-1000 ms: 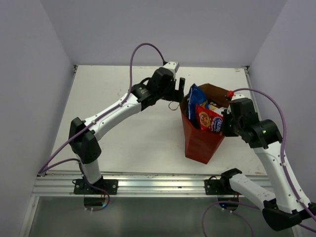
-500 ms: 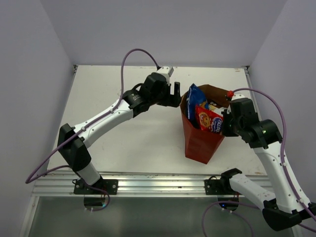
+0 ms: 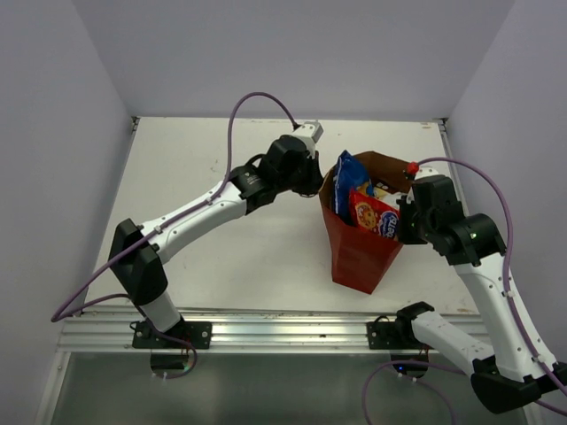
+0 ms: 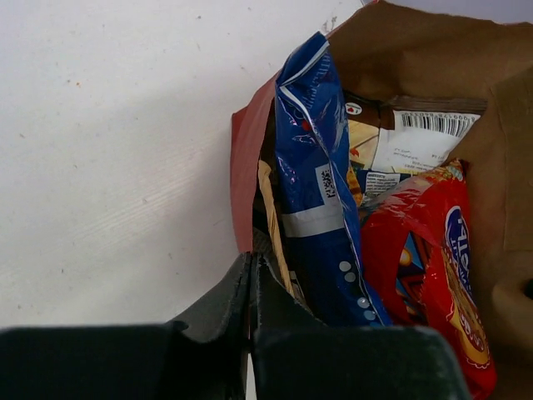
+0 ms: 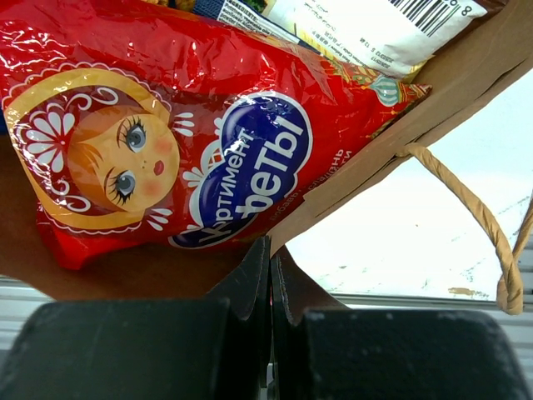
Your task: Place the snacks into the paper bag
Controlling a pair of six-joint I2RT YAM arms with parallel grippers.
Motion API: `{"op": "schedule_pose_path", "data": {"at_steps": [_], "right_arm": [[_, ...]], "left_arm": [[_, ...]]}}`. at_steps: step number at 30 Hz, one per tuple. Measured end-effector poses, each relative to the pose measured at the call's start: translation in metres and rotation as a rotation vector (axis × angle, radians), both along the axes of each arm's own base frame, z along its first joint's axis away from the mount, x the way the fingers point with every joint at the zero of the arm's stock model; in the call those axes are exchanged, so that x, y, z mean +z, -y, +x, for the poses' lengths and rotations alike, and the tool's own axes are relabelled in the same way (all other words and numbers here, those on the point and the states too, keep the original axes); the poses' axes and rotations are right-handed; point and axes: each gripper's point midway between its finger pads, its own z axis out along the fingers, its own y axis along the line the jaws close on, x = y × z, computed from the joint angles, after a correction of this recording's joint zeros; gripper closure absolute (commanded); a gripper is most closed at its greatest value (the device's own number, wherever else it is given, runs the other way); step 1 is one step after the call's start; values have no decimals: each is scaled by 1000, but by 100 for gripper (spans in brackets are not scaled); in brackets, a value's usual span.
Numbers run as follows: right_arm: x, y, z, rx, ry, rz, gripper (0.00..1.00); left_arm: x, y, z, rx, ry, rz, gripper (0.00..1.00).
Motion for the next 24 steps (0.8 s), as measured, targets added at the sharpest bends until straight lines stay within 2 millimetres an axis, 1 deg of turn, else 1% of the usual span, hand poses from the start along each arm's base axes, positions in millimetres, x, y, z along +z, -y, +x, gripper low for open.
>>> {"op": "schedule_pose_path", "data": {"at_steps": [2, 8, 12, 14, 16, 20, 24], "right_arm": [[0, 0, 0, 0, 0, 0, 100], [-1, 0, 1, 5, -8, -7, 100], [3, -4, 11, 23, -36, -26, 100], [8, -6, 19, 33, -42, -36, 100], [14, -10, 29, 43, -40, -42, 100], [29, -23, 45, 84, -17, -37, 100], [44, -50, 52, 166, 17, -16, 100]], "left_arm": [[1, 4, -1, -16, 7, -4, 100], [3, 6, -2, -7, 21, -2, 100], [5, 0, -6, 40, 43, 37, 100], [9, -8, -12, 73, 56, 71, 100], [17, -21, -19, 110, 76, 97, 100], [49, -55, -36, 197, 132, 89, 100], [82, -90, -42, 293, 191, 53, 100]]}}
